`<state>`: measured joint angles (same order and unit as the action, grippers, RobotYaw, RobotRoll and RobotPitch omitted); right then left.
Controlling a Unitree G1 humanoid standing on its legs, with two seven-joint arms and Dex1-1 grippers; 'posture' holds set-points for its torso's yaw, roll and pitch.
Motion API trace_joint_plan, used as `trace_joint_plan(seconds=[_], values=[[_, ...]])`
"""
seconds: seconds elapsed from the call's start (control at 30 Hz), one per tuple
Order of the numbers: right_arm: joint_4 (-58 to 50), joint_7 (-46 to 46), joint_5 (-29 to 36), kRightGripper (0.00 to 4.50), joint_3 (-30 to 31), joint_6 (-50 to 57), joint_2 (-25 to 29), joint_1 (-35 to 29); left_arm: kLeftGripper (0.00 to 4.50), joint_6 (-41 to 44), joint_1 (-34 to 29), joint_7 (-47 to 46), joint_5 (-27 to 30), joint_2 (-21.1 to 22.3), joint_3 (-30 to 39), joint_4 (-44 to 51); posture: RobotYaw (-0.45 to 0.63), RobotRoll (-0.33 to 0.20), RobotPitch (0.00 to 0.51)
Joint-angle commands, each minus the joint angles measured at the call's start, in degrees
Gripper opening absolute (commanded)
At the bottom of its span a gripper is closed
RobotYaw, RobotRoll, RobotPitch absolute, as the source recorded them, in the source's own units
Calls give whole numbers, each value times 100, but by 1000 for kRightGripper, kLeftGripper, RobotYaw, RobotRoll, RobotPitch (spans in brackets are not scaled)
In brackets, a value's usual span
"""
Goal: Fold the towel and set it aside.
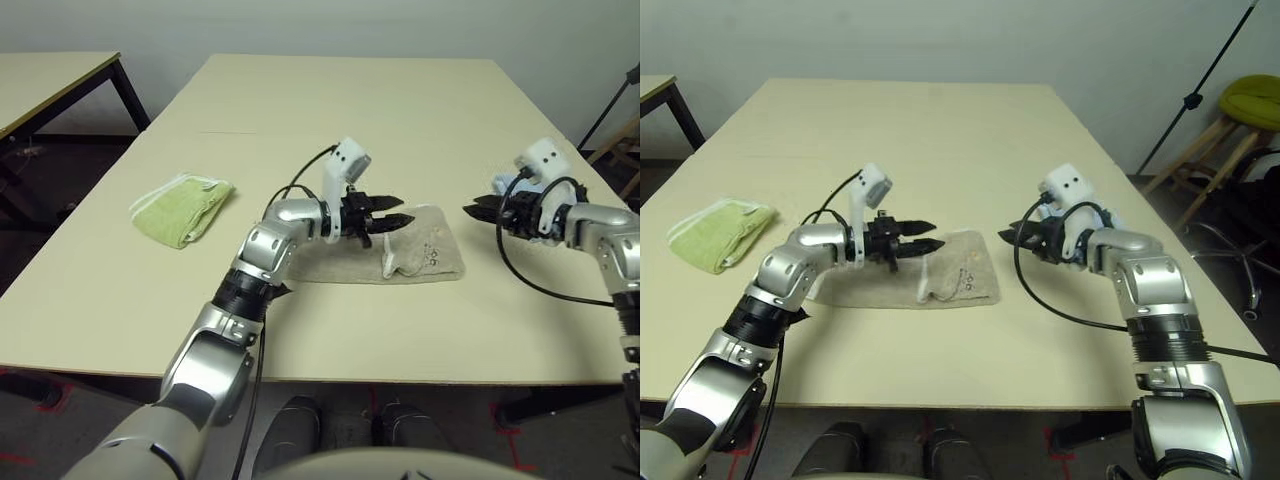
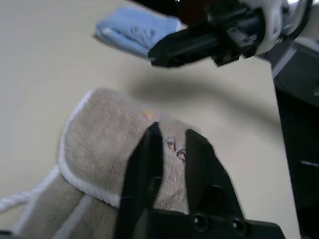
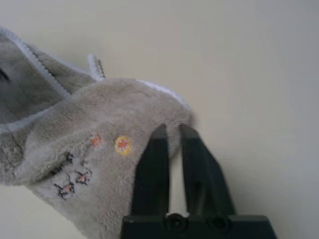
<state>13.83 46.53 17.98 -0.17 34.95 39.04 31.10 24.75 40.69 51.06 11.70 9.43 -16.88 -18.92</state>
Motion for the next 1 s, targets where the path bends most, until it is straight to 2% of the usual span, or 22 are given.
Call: trace_joint_plan(seconds=[0.03,0.23,0.4,0.6,0.77,0.87,0.97,1.0], values=[[327,-132,-168,0,107,-164,-298,54,34,-306,184,-98,-384,-189,-270,-613,25,0,41],[743,-194,-364,0,271,-324,-822,112,34,-789,209,-357,-841,-481,-428,-1402,20,0,46],[1157,-161,-732,0,588,-541,-1104,98,34,-795,-2,-323,-1178,-330,-605,-1600,26,0,50],[1894,-104,-1582,0,1162,-1318,-825,11,34,-812,-240,-482,-1418,-17,-537,-1628,38,0,53],[2038,72,-1697,0,1139,-1546,-616,15,34,-851,-334,-455,-1411,216,-442,-1505,45,0,54],[1824,421,-1627,0,1104,-1522,-404,8,34,-552,-474,-250,-1158,358,-301,-922,42,0,53],[1385,806,-1199,0,784,-1249,-284,119,34,556,-706,-125,-339,425,290,365,41,0,55],[1261,896,-1097,0,712,-1153,-257,138,205,919,-772,-116,-103,438,452,718,42,0,55]])
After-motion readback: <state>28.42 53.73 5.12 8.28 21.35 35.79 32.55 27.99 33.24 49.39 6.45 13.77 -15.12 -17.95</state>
